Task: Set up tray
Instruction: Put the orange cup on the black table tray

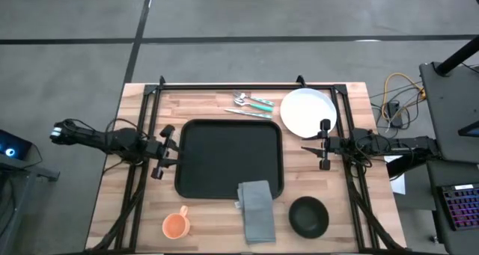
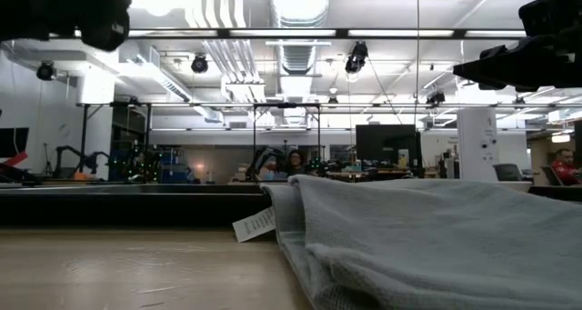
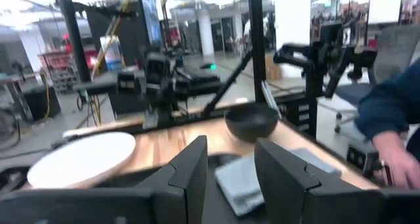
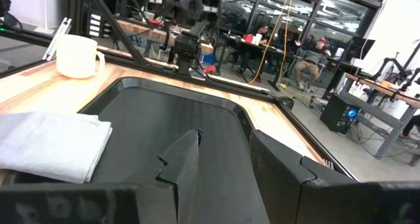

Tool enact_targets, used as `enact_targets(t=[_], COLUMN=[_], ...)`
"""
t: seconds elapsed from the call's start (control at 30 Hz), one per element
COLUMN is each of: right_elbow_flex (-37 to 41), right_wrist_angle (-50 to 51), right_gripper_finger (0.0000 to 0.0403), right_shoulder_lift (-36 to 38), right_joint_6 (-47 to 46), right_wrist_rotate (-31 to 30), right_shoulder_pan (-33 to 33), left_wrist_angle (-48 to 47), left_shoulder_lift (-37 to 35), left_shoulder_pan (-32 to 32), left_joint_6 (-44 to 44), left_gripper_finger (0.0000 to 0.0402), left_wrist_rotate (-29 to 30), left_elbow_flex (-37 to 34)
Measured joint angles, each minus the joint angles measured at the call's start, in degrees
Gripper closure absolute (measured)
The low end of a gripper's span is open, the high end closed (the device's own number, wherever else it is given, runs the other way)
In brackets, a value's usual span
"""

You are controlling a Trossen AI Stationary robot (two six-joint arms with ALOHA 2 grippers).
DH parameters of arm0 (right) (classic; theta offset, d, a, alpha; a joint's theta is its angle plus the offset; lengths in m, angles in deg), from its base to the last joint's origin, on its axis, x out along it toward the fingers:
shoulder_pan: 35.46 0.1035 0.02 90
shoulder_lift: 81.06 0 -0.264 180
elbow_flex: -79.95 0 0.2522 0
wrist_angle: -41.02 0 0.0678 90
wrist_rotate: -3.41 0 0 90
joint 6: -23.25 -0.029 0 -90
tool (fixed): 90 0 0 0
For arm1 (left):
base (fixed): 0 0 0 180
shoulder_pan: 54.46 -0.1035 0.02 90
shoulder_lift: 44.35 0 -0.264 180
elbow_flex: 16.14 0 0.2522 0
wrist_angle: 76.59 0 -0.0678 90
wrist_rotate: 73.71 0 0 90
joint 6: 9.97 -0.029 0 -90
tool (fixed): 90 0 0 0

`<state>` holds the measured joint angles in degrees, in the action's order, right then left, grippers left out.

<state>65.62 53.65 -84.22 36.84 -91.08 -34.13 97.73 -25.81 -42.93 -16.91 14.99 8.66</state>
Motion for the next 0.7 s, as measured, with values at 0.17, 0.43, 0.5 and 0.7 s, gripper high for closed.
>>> enact_targets(t=[0.17, 0.43, 0.5, 0.7], right_elbow_flex=[-0.01, 0.0, -0.01, 0.01], right_wrist_angle=[0.0, -0.02, 0.0, 0.0], right_gripper_finger=[0.0275, 0.0275, 0.0275, 0.0275], right_shoulder_lift=[0.0, 0.0, 0.0, 0.0], right_joint_6=[0.07, -0.02, 0.08, -0.03], right_wrist_rotate=[0.0, 0.0, 0.0, 0.0], right_shoulder_pan=[0.0, 0.0, 0.0, 0.0], left_wrist_angle=[-7.25, -18.09, -18.29, -23.04], left_shoulder_lift=[2.17, 11.52, 14.55, 23.99], left_shoulder_pan=[0.0, 0.04, 0.15, 1.86], left_joint_6=[-0.06, -0.05, -0.04, -0.02], left_gripper_finger=[0.0293, 0.0293, 0.0293, 0.0293], left_wrist_rotate=[0.0, -0.02, -0.05, -0.15], left_elbow_flex=[4.32, 10.39, 11.31, 17.04])
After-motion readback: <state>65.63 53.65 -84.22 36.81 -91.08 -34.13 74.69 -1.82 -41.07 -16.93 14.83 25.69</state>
